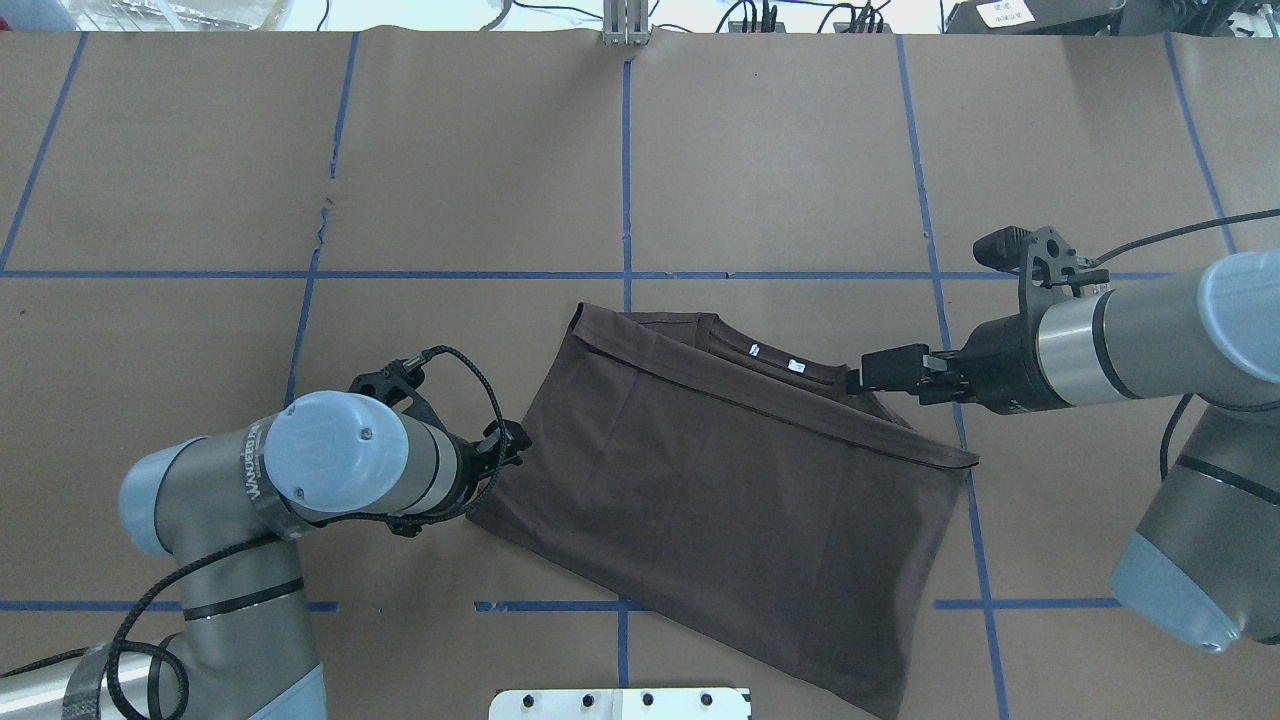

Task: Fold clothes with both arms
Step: 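Grasp the shirt corner with the left gripper while the right gripper releases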

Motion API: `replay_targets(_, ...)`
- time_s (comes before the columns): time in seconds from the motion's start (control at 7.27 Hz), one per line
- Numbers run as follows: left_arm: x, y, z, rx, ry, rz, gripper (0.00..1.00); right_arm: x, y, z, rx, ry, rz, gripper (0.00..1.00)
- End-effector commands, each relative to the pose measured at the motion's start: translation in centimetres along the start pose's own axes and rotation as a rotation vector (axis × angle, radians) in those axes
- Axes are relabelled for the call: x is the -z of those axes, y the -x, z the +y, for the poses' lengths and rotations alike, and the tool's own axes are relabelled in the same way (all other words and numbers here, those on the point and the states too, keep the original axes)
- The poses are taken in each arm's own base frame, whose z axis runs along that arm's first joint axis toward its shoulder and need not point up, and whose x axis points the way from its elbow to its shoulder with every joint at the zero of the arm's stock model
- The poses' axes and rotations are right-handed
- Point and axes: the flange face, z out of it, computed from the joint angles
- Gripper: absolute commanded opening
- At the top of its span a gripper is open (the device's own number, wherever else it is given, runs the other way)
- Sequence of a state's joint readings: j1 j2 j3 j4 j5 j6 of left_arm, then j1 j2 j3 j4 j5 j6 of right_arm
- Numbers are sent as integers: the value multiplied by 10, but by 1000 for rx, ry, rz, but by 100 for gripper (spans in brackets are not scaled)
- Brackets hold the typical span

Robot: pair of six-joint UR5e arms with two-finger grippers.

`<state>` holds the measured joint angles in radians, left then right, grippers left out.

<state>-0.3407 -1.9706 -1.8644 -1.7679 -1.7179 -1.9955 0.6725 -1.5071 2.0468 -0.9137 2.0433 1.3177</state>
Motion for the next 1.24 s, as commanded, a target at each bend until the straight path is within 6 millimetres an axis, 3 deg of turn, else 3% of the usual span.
replay_targets(0.0, -24, 4, 9, 4, -16, -43, 96, 0, 2, -2, 1, -3, -4, 100)
replay_targets(0.14, -23, 2, 10, 4, -18, -37, 88, 1, 1, -4, -1, -6, -4, 100)
replay_targets(0.27, -22, 2, 11, 3, -16, -36, 51, 2, 2, -4, -1, -6, -5, 100)
replay_targets(0.41, -18, 1, 11, -1, -14, -32, 6, 2, 2, -4, -1, -5, -6, 100)
replay_targets(0.55, -16, 1, 11, -10, -12, -29, 0, 3, 1, -5, -1, -5, -6, 100)
replay_targets(0.96, -14, -1, 7, -6, -15, -26, 0, 4, 3, -4, -5, -7, -10, 100)
replay_targets(1.1, -10, -5, -7, 8, -31, -16, 0, 4, 3, -4, -4, -7, -10, 100)
